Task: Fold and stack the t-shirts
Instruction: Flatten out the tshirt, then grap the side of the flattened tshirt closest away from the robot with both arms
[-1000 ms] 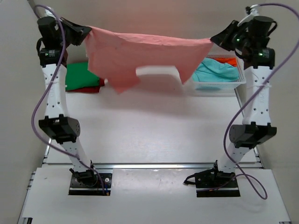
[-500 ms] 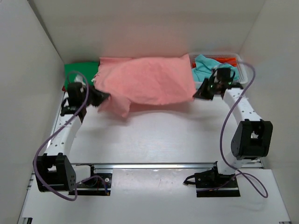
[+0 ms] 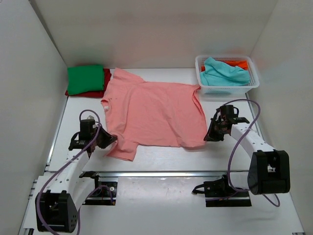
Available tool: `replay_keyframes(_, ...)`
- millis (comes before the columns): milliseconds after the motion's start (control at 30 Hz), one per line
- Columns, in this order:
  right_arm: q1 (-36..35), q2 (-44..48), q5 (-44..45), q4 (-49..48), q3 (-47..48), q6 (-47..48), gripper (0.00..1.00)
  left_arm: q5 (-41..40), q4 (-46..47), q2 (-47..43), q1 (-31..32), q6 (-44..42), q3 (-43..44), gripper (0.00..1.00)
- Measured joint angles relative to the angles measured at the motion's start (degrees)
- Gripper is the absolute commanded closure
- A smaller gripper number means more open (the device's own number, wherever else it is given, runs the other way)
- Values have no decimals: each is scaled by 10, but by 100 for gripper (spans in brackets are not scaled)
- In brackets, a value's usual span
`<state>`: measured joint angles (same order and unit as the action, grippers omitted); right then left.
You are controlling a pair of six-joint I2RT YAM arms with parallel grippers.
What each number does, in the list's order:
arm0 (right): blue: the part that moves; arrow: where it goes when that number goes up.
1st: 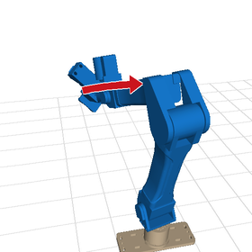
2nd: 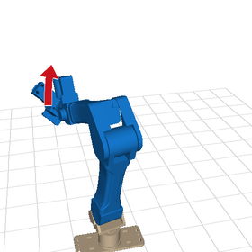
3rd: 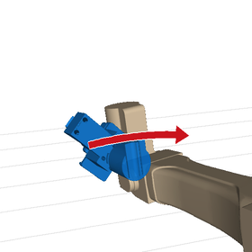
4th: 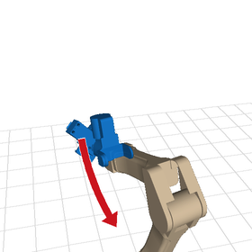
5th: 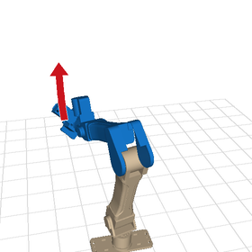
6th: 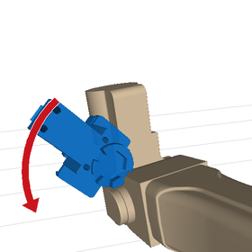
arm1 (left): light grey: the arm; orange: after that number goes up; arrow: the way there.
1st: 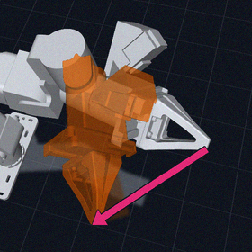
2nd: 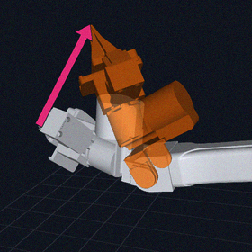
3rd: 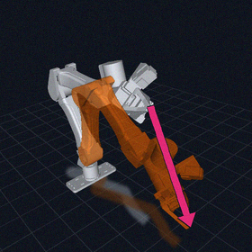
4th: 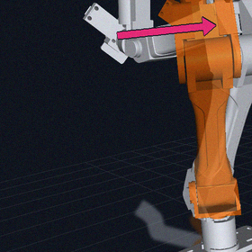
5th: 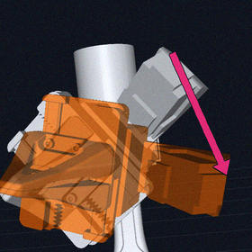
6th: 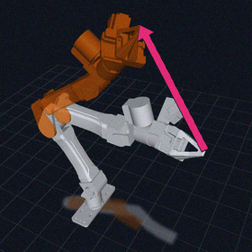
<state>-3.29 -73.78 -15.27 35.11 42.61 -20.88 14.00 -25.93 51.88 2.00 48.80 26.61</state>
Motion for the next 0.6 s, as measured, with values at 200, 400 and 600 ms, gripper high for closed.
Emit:
replay_keyframes(200, 11, 24, 45, 31, -6, 4, 100, -36, -81, -56, -11, -21, 4, 99)
replay_keyframes(400, 28, 51, 85, 66, -7, 12, 100, -74, -165, -82, -16, -55, 6, 86)
replay_keyframes(600, 38, 60, 104, 88, -8, 21, 100, -97, -195, -101, -16, -76, 1, 71)
